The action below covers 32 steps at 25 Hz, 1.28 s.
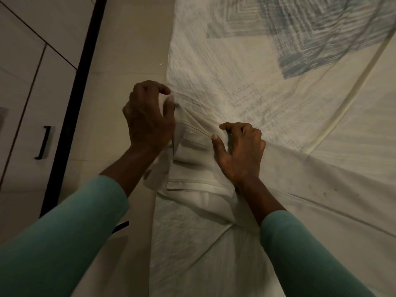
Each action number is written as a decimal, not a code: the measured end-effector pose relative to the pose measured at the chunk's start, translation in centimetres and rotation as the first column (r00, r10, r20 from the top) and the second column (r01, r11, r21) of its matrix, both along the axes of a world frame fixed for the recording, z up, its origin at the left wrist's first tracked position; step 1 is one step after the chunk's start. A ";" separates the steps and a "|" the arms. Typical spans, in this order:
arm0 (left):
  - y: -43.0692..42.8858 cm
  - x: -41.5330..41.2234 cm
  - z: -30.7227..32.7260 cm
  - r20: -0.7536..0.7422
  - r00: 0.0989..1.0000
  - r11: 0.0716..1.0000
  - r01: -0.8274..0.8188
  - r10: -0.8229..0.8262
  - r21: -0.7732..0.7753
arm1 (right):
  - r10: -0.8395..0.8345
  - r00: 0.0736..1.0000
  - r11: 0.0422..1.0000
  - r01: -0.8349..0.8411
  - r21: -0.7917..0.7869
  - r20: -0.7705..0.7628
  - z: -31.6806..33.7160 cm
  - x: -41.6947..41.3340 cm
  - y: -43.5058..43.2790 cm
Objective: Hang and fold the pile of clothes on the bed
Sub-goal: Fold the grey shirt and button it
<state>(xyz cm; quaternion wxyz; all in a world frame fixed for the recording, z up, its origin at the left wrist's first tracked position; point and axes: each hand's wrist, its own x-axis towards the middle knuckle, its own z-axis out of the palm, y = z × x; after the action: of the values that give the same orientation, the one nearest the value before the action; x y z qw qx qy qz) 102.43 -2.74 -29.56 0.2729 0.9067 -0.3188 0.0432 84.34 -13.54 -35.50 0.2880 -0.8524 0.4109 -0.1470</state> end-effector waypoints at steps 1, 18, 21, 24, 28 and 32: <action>-0.1 -2.7 0.6 0.027 0.995 0.994 0.096 -0.094 -0.045 | 0.002 0.998 0.999 -0.005 0.050 0.067 0.5 -0.1 0.0; -5.6 -23.6 -7.0 0.053 0.667 0.643 0.689 -0.743 0.334 | -0.741 0.531 0.587 0.810 -0.013 -0.411 4.3 -32.4 -3.8; -5.6 -23.7 -6.8 0.041 0.676 0.650 0.687 -0.735 0.326 | -0.777 0.503 0.420 0.862 0.284 -0.378 6.8 -33.4 -6.7; -5.6 -23.6 -6.7 0.023 0.680 0.649 0.689 -0.733 0.321 | -0.838 0.469 0.260 0.792 0.552 -0.278 8.1 -34.9 -8.4; -5.6 -23.5 -7.0 0.029 0.688 0.659 0.680 -0.725 0.321 | -0.846 0.477 0.174 0.668 0.724 -0.237 9.0 -35.3 -9.1; -5.7 -23.3 -7.2 0.036 0.676 0.650 0.690 -0.736 0.319 | -0.856 0.466 0.294 0.794 0.531 -0.222 9.4 -34.0 -8.8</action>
<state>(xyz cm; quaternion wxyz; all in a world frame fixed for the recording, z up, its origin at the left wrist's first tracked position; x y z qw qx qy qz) 79.11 -8.45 -36.74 0.1102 0.7294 -0.6740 -0.0399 50.30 -22.31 -26.09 0.4306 -0.3797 0.7968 -0.1883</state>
